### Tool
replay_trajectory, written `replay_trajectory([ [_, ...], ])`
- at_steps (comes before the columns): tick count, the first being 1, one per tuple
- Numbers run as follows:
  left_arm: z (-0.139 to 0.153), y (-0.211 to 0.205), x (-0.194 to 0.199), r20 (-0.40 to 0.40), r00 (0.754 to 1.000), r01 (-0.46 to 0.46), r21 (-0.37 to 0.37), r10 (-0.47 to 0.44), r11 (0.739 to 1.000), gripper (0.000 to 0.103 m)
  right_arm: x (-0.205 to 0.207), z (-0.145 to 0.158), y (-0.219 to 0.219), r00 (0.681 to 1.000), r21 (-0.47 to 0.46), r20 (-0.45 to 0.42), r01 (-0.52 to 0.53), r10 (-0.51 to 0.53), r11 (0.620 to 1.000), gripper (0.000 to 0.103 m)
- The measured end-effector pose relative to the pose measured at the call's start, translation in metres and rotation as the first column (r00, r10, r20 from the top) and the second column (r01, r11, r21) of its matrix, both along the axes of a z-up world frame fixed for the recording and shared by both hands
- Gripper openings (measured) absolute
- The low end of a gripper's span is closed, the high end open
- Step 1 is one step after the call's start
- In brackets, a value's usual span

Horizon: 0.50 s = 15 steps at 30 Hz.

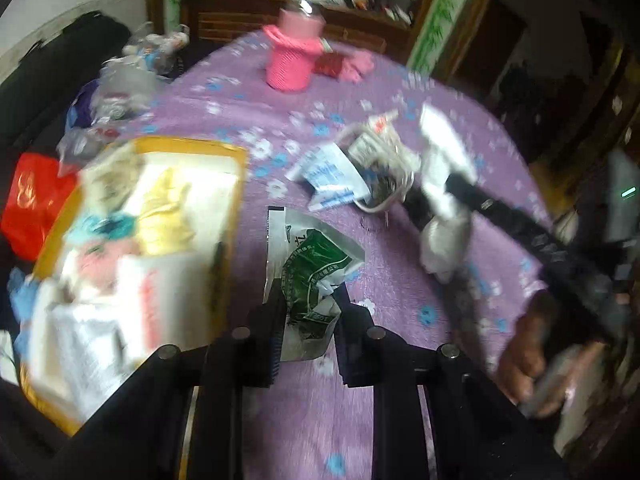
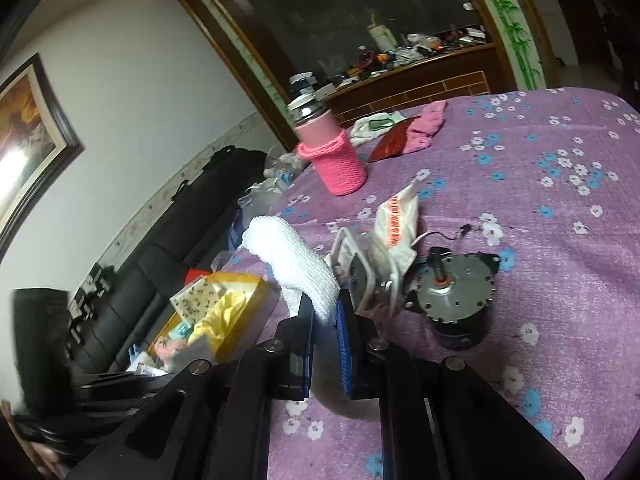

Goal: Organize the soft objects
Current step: 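Carry the towel and green packet into the box and open both tools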

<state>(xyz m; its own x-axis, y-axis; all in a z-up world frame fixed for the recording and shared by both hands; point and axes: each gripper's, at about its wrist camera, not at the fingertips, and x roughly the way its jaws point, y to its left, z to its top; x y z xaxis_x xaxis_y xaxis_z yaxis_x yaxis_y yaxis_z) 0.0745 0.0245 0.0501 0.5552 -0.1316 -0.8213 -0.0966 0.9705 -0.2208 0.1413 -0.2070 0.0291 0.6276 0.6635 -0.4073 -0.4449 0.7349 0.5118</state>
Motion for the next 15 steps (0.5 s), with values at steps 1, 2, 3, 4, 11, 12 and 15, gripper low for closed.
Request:
replay_trajectory([
  [1, 0.007, 0.010, -0.010, 0.022, 1.000, -0.019, -0.011, 0.019, 1.000, 0.019, -0.001, 0.000, 0.002, 1.000, 0.003, 0.005, -0.011, 0.011, 1.000, 0.010],
  [2, 0.015, 0.020, -0.020, 0.043, 0.998, -0.045, -0.008, 0.045, 0.999, 0.019, -0.003, 0.000, 0.004, 1.000, 0.004, 0.008, -0.015, 0.015, 1.000, 0.010],
  [3, 0.021, 0.031, -0.028, 0.063, 0.995, -0.078, 0.007, 0.078, 0.997, 0.019, -0.005, 0.000, 0.006, 1.000, 0.006, 0.012, -0.023, 0.023, 1.000, 0.010],
  [4, 0.025, 0.041, -0.031, 0.073, 0.992, -0.105, 0.020, 0.104, 0.994, 0.019, -0.006, -0.001, 0.008, 0.999, 0.009, 0.013, -0.031, 0.031, 0.999, 0.010],
  [11, 0.013, 0.109, -0.035, 0.059, 0.968, -0.248, 0.039, 0.245, 0.968, 0.019, -0.012, 0.007, 0.032, 0.991, 0.041, -0.037, -0.127, 0.129, 0.991, 0.010],
  [12, 0.010, 0.115, -0.035, 0.053, 0.966, -0.253, 0.032, 0.251, 0.967, 0.019, -0.014, 0.012, 0.039, 0.987, 0.054, -0.047, -0.152, 0.154, 0.987, 0.010],
  [15, -0.005, 0.128, -0.032, 0.037, 0.967, -0.254, 0.007, 0.254, 0.967, 0.019, -0.020, 0.029, 0.064, 0.976, 0.059, -0.051, -0.210, 0.213, 0.976, 0.010],
])
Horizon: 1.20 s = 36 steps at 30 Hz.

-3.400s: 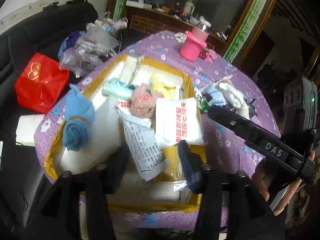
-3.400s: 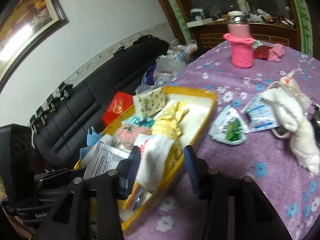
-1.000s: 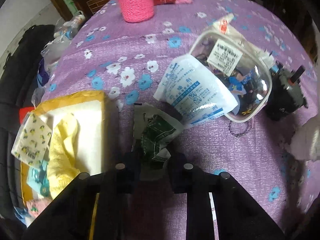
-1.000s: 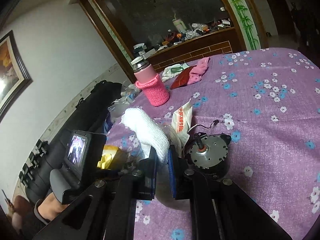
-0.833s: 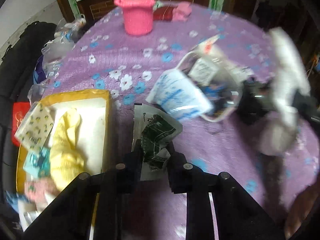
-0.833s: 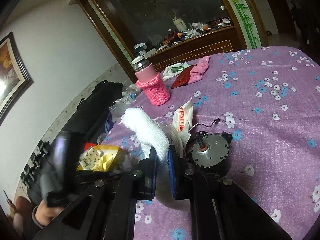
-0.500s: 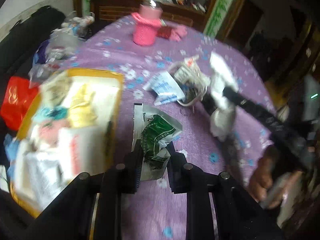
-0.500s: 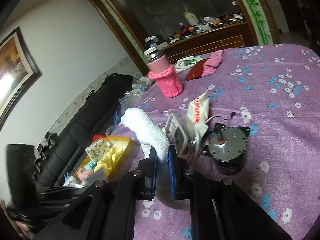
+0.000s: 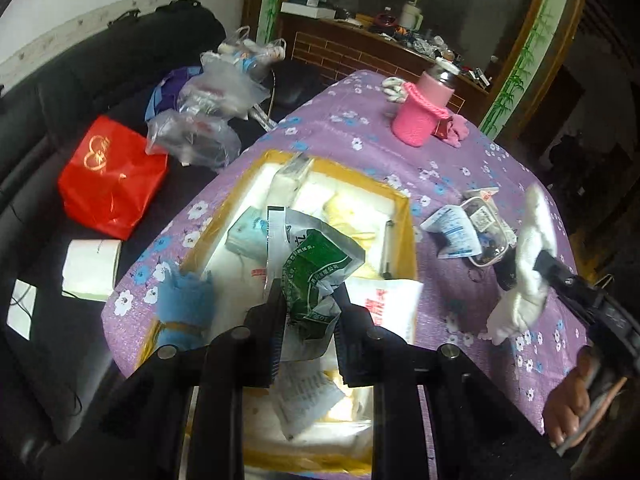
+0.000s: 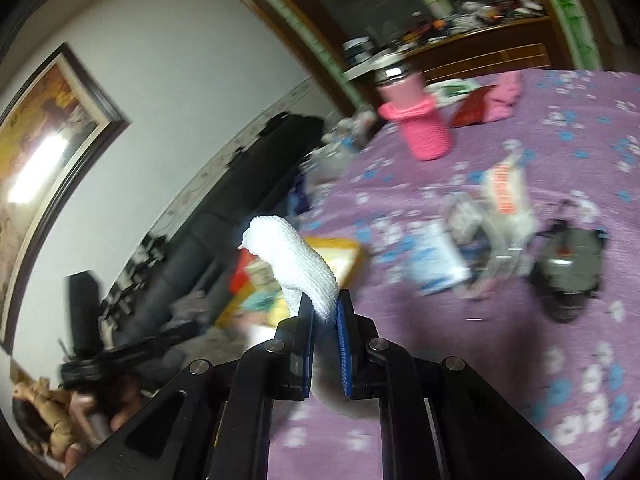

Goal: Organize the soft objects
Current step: 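Carry the towel and green packet into the box and open both tools, then grasp the clear plastic bag with the right tool while the left tool grasps the blue-printed desiccant packet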

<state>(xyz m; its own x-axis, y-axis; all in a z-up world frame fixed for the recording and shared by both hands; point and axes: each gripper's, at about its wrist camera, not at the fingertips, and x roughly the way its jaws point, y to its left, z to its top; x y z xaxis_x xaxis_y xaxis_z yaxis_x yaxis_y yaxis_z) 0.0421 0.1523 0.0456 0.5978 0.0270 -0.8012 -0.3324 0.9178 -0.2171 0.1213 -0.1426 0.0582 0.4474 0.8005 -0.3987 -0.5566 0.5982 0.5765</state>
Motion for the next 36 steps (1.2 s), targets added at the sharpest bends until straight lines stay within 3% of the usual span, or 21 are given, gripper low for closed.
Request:
replay_trajectory([
  [6, -0.013, 0.008, 0.001, -0.010, 0.999, 0.034, -0.023, -0.034, 0.999, 0.019, -0.006, 0.031, 0.058, 0.997, -0.042, 0.029, -0.071, 0.072, 0.997, 0.010],
  [12, -0.018, 0.014, 0.002, 0.005, 0.998, 0.066, -0.025, -0.066, 0.997, 0.019, 0.013, 0.042, 0.102, 0.998, -0.071, -0.002, -0.055, 0.055, 0.996, 0.010],
  [19, -0.030, 0.014, 0.005, -0.006, 0.993, 0.118, -0.051, -0.119, 0.992, 0.019, 0.072, 0.028, 0.154, 0.994, -0.086, -0.108, -0.031, 0.022, 0.996, 0.010],
  [25, -0.033, 0.016, 0.010, 0.013, 0.990, 0.142, -0.092, -0.141, 0.986, 0.020, 0.112, -0.003, 0.188, 0.984, -0.121, -0.180, -0.019, -0.003, 0.993, 0.012],
  [28, -0.032, 0.017, 0.009, 0.029, 0.992, 0.129, -0.113, -0.127, 0.985, 0.023, 0.115, -0.012, 0.196, 0.984, -0.143, -0.179, -0.005, -0.021, 0.990, 0.016],
  [29, -0.032, 0.015, 0.009, 0.033, 0.991, 0.133, -0.117, -0.130, 0.984, 0.031, 0.116, -0.013, 0.195, 0.984, -0.143, -0.179, -0.008, -0.018, 0.990, 0.017],
  [32, -0.030, 0.009, 0.006, 0.049, 0.988, 0.149, -0.131, -0.143, 0.980, 0.051, 0.115, -0.010, 0.188, 0.982, -0.112, -0.186, -0.009, -0.013, 0.994, 0.044],
  [36, -0.022, 0.002, 0.000, 0.065, 0.992, 0.117, -0.107, -0.111, 0.987, 0.052, 0.101, 0.004, 0.163, 0.992, -0.083, -0.124, 0.006, -0.016, 0.997, 0.049],
])
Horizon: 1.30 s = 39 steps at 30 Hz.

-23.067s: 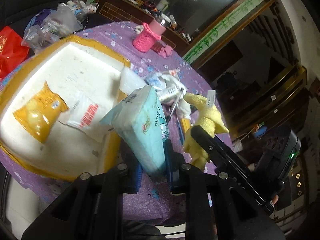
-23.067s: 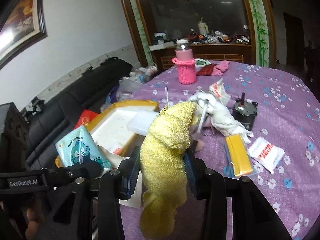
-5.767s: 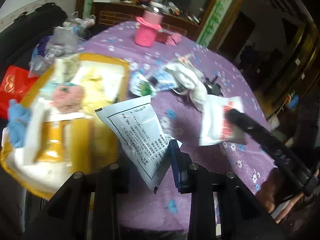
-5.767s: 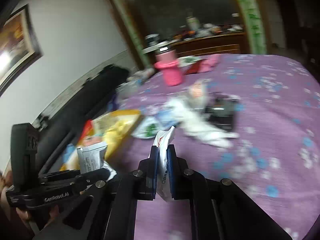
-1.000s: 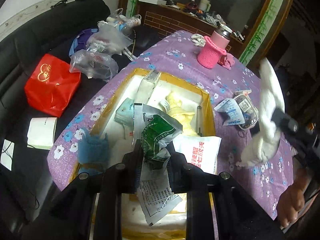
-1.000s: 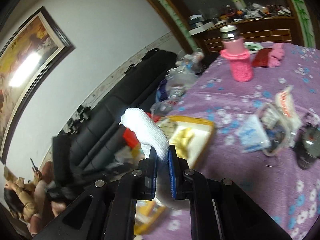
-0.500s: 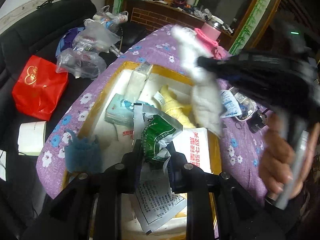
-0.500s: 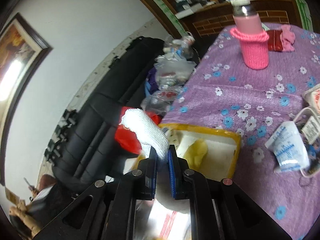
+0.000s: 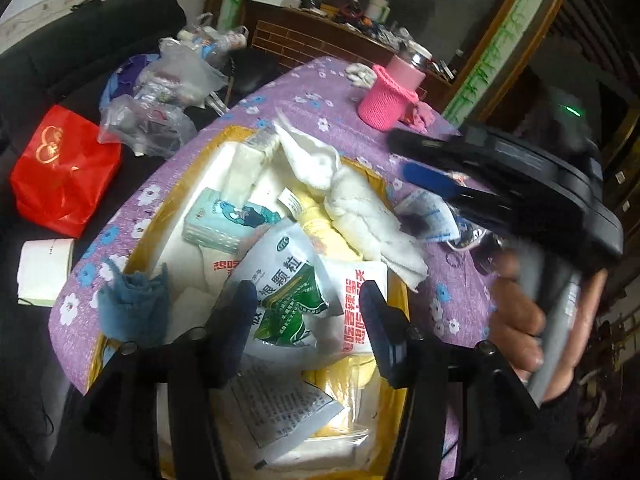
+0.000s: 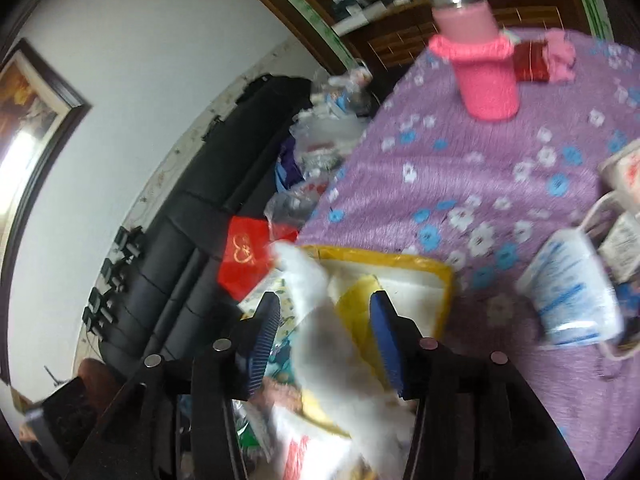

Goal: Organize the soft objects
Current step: 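Grasp the clear plastic bag with the right tool while the left tool grasps the blue-printed desiccant packet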

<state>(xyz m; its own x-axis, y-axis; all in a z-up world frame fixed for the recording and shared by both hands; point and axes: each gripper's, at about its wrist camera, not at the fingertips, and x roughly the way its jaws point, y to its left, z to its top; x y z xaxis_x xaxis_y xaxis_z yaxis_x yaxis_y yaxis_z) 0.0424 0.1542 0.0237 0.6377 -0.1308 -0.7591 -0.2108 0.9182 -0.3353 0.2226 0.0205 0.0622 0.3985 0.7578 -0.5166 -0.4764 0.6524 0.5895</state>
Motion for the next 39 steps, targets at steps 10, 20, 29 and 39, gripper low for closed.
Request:
replay_trajectory([
  [10, 0.041, -0.035, -0.017, 0.118, 0.992, -0.059, 0.038, 0.054, 0.998, 0.060, -0.037, 0.021, -0.145, 0.962, 0.034, 0.238, 0.130, -0.134, 0.991, 0.079],
  [20, 0.027, -0.133, 0.077, -0.054, 0.984, 0.173, 0.025, -0.171, 0.985, 0.060, -0.026, -0.030, -0.220, 0.961, 0.210, 0.044, 0.257, -0.272, 0.943, 0.080],
  [29, -0.022, -0.145, 0.185, -0.244, 0.969, 0.053, 0.008, -0.049, 0.999, 0.059, -0.028, -0.041, -0.252, 0.943, 0.259, 0.021, 0.315, -0.331, 0.913, 0.080],
  [39, -0.057, -0.147, 0.202, -0.331, 0.943, -0.026, -0.118, -0.014, 0.993, 0.044, -0.012, -0.059, -0.269, 0.955, 0.324, -0.069, 0.295, -0.288, 0.899, 0.080],
])
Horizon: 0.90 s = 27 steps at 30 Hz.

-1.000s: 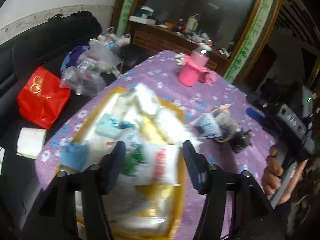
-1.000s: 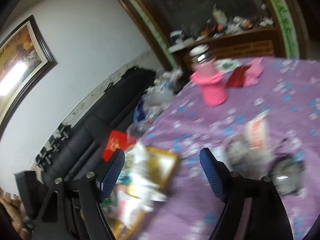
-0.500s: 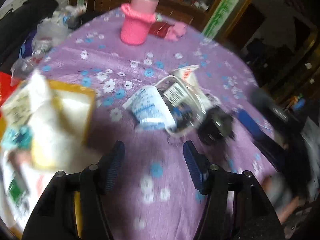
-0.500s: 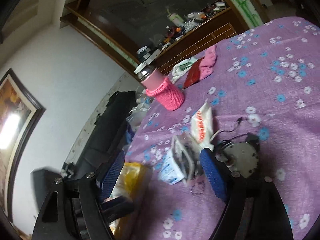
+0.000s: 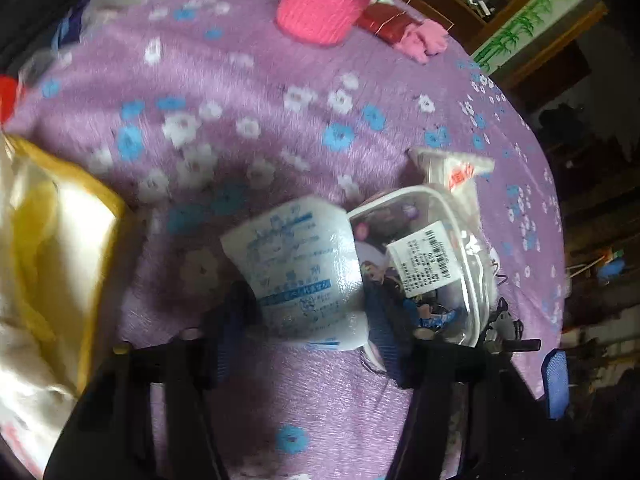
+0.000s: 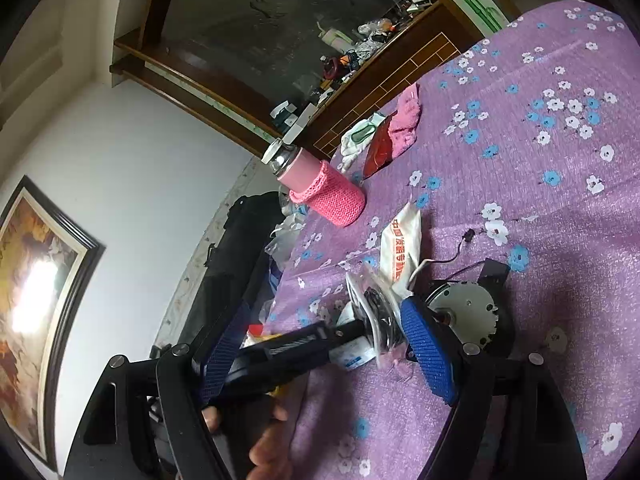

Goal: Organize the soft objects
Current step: 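Grasp the clear plastic bag with the right tool while the left tool grasps the blue-printed desiccant packet, then carry the clear bag and desiccant packet into the box and open both tools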

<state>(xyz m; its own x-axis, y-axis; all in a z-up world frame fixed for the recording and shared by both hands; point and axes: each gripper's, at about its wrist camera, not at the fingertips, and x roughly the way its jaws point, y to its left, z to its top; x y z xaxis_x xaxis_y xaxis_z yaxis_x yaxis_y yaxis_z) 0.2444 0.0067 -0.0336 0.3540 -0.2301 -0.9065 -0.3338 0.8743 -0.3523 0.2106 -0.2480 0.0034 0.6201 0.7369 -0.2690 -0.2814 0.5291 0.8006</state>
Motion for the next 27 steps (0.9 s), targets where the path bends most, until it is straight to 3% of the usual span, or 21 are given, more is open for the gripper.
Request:
replay_trajectory([
  [3, 0.002, 0.002, -0.009, -0.005, 1.000, -0.029, 0.026, 0.029, 0.999, 0.027, 0.002, 0.000, -0.003, 1.000, 0.000, 0.004, -0.004, 0.004, 1.000, 0.080],
  [10, 0.021, -0.002, -0.063, 0.059, 0.998, -0.030, 0.010, 0.030, 0.999, 0.027, 0.006, 0.004, 0.006, 1.000, -0.055, 0.001, -0.013, 0.013, 0.998, 0.080],
  [13, 0.026, -0.003, -0.080, 0.083, 0.996, -0.033, 0.015, 0.031, 0.999, 0.027, 0.019, 0.025, 0.021, 1.000, -0.188, 0.012, -0.020, 0.023, 0.982, 0.080],
  [18, 0.040, 0.003, -0.091, 0.123, 0.991, -0.061, -0.010, 0.061, 0.998, 0.027, 0.056, 0.043, 0.064, 0.996, -0.380, 0.009, -0.074, 0.084, 0.922, 0.079],
  [22, 0.050, 0.008, -0.101, 0.156, 0.985, -0.084, 0.026, 0.079, 0.996, 0.027, 0.070, 0.042, 0.096, 0.996, -0.511, -0.001, -0.074, 0.086, 0.856, 0.077],
  [24, 0.051, 0.010, -0.100, 0.159, 0.983, -0.093, 0.019, 0.089, 0.996, 0.027, 0.072, 0.039, 0.109, 0.996, -0.550, 0.000, -0.076, 0.091, 0.832, 0.062],
  [27, 0.051, 0.010, -0.100, 0.164, 0.982, -0.096, 0.014, 0.092, 0.995, 0.027, 0.072, 0.032, 0.133, 0.996, -0.644, 0.001, -0.068, 0.091, 0.762, 0.050],
])
